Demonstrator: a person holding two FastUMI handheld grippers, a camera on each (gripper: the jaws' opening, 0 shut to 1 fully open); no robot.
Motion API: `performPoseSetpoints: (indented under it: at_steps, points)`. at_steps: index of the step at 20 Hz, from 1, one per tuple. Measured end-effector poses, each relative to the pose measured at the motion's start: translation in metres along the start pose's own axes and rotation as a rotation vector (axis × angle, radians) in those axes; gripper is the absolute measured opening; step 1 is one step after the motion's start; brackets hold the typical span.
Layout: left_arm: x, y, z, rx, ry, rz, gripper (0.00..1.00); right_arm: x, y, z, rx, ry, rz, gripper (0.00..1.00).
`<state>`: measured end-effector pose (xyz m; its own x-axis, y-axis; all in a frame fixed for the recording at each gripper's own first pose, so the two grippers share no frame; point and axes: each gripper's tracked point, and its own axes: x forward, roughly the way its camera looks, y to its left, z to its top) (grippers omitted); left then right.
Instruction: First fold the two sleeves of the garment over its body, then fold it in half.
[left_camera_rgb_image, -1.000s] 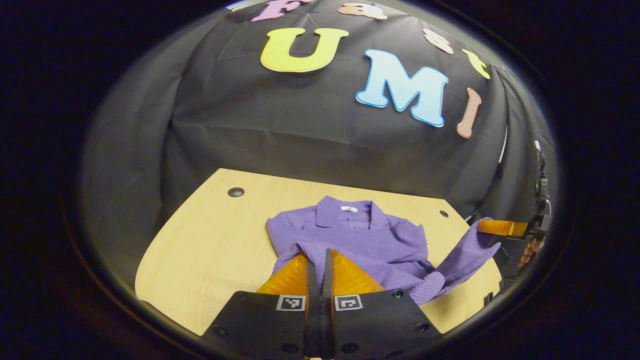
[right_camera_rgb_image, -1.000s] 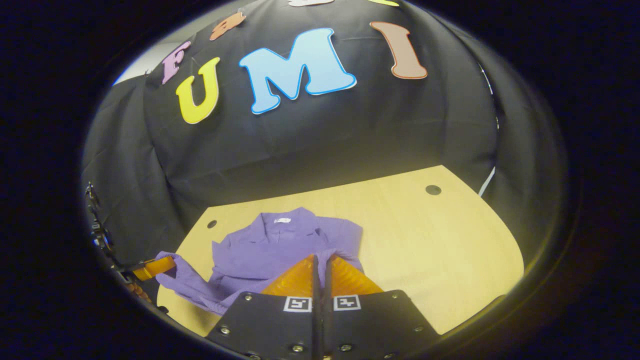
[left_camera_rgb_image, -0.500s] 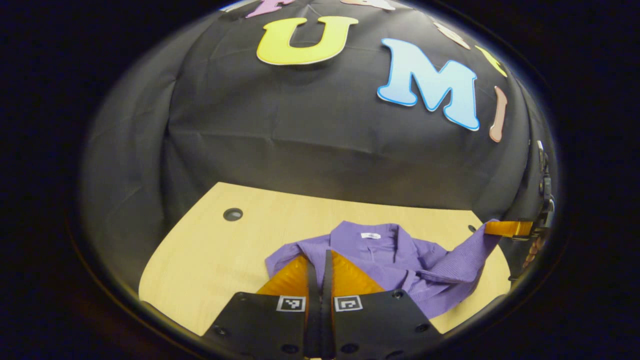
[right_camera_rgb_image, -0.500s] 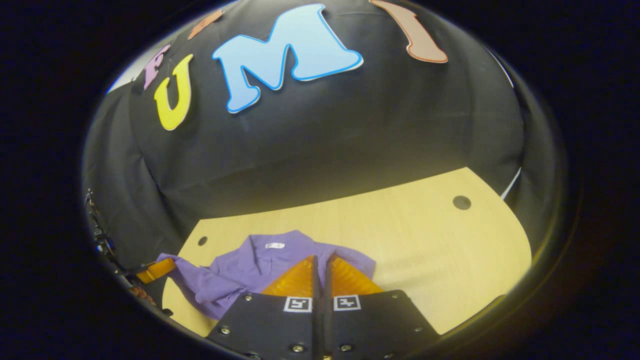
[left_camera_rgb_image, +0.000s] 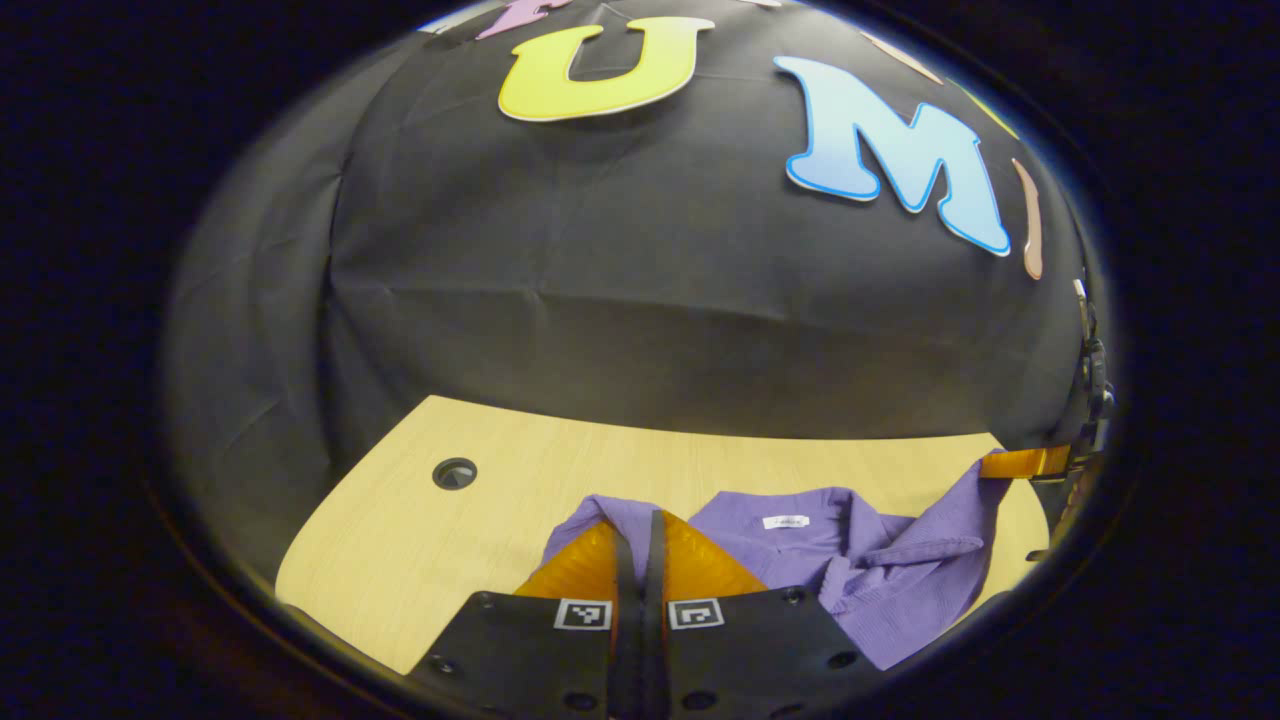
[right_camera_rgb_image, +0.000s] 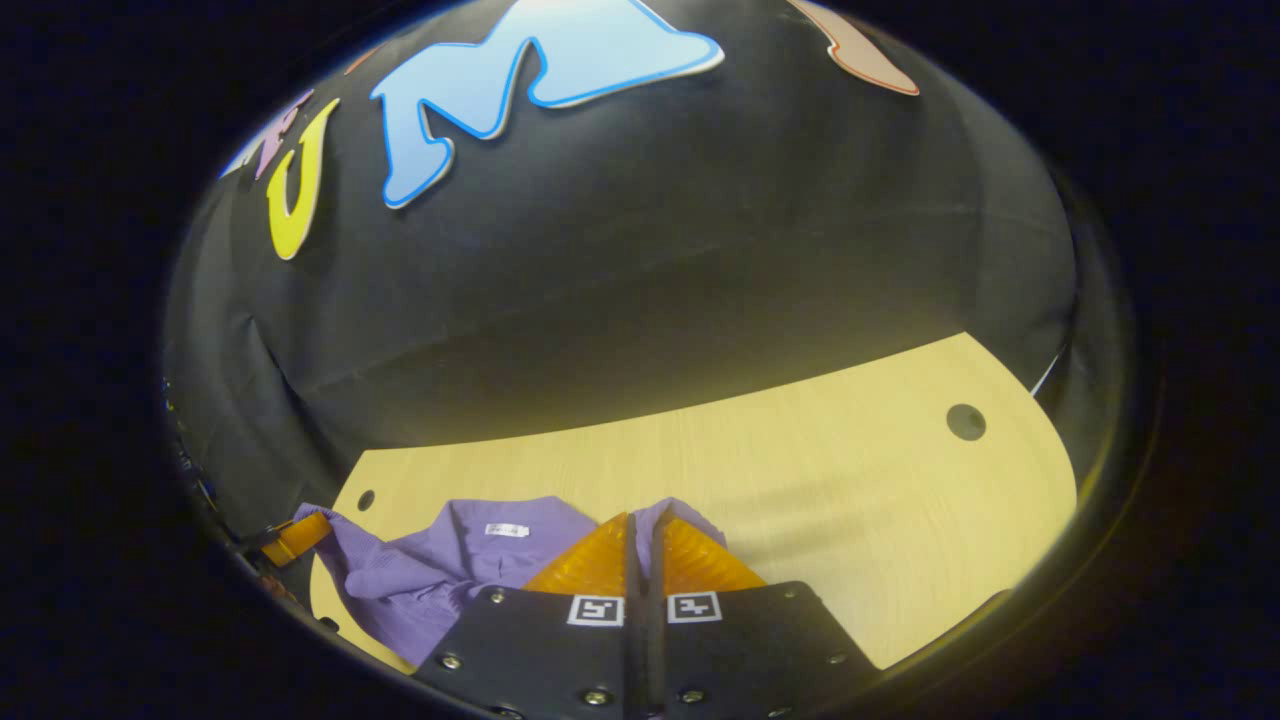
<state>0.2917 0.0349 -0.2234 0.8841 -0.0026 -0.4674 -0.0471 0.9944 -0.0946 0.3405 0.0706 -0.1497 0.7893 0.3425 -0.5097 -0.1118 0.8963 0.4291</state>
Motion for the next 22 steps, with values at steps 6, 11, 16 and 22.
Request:
performPoseSetpoints:
  at_steps: [6, 11, 16, 22]
  points:
    - [0.024, 0.008, -0.013, 0.039, 0.018, 0.048, 0.06, 0.024, -0.012, -0.006, -0.023, 0.019, -0.044, 0.02]
    - [0.026, 0.008, -0.015, 0.072, 0.028, 0.074, 0.19, 0.023, -0.013, -0.011, -0.053, 0.036, -0.073, 0.04]
    - [0.012, 0.006, -0.001, 0.071, 0.006, 0.055, 0.48, 0.002, -0.004, 0.004, -0.116, -0.011, -0.095, 0.33]
    - [-0.024, 0.003, 0.039, 0.048, -0.086, 0.013, 0.80, -0.050, 0.022, 0.031, -0.215, -0.127, -0.142, 0.93]
